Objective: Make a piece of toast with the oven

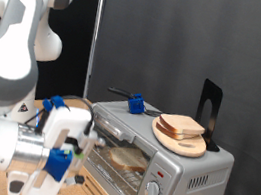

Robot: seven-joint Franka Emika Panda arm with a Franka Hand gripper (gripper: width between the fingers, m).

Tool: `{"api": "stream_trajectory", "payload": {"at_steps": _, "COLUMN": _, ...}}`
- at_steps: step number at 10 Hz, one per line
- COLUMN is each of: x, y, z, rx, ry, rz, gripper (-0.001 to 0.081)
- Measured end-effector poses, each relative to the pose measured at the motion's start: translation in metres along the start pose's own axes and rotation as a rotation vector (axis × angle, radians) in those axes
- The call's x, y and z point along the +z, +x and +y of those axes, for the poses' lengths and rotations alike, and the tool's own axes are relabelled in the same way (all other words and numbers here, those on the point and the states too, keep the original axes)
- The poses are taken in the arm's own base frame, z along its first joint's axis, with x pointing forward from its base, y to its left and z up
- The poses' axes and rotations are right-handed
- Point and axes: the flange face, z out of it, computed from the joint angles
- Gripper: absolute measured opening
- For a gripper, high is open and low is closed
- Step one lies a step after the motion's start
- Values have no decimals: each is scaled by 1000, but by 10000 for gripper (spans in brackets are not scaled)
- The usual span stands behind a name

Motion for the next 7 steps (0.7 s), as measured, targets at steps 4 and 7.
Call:
{"api": "stream_trajectory", "payload": {"at_steps": 4, "x": 13, "y": 36, "z": -12, "rx": -8, "ry": 31, "rz": 28, "gripper": 682}}
{"api": "stream_trajectory", "payload": {"at_steps": 7, "x": 16, "y": 31, "z": -8, "rx": 84, "ry": 20, "rz": -51, "gripper": 682}}
